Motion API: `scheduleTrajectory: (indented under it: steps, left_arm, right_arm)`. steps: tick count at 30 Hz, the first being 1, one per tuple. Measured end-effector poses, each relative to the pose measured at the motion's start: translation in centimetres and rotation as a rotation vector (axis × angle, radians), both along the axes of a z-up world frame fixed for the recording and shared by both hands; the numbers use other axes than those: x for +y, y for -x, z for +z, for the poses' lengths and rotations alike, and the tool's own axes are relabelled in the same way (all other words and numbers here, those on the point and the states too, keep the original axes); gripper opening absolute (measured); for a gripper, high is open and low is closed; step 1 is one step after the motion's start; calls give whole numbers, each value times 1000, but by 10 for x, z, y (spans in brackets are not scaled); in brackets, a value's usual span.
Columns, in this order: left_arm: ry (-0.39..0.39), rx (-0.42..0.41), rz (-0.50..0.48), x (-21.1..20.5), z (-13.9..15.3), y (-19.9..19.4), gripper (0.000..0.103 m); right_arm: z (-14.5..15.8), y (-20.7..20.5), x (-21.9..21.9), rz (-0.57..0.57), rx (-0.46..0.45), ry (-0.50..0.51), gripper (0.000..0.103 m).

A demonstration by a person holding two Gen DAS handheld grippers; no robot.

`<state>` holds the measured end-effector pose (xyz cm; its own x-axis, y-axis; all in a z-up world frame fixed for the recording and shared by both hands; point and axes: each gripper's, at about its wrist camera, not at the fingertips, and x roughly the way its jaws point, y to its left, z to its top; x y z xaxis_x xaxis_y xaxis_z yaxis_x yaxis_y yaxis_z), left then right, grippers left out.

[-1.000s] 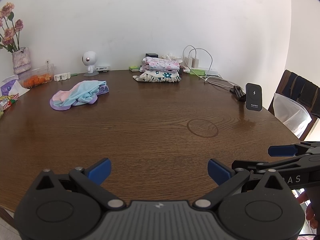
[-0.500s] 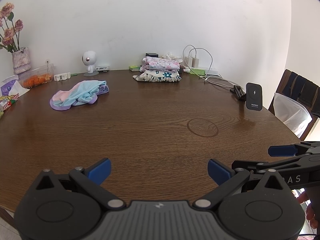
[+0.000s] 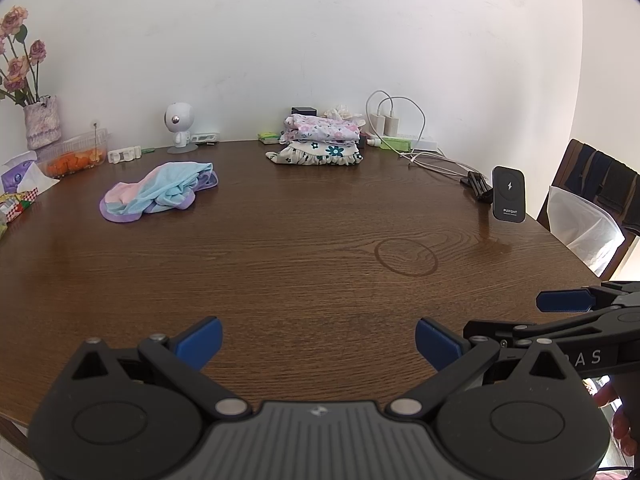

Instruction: Fold clothes

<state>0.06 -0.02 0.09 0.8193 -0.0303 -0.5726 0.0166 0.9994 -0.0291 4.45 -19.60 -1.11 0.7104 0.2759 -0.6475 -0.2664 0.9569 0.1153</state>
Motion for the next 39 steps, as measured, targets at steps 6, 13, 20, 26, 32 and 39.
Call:
scheduleTrajectory:
  steps: [6, 13, 20, 26, 32, 39]
  left_arm:
    - [-3, -2, -1, -1, 0, 0, 103]
    - [1, -2, 0, 0, 0, 0, 103]
    - [3, 0, -2, 1, -1, 0, 103]
    - [5, 3, -3, 1, -2, -1, 103]
    - [5, 5, -6, 1, -2, -1, 103]
    - [3, 9, -6, 0, -2, -2, 103]
  right_arm:
    - [0, -1, 0, -2, 1, -2, 103]
    - [0, 0, 0, -1, 3, -1, 103]
    - [-1, 0, 0, -3, 4, -1, 103]
    - [-1, 0, 0, -3, 6, -1, 103]
    - [-2, -1, -1, -3, 10, -2, 103]
    - [-3, -1, -1, -3, 14, -3, 103]
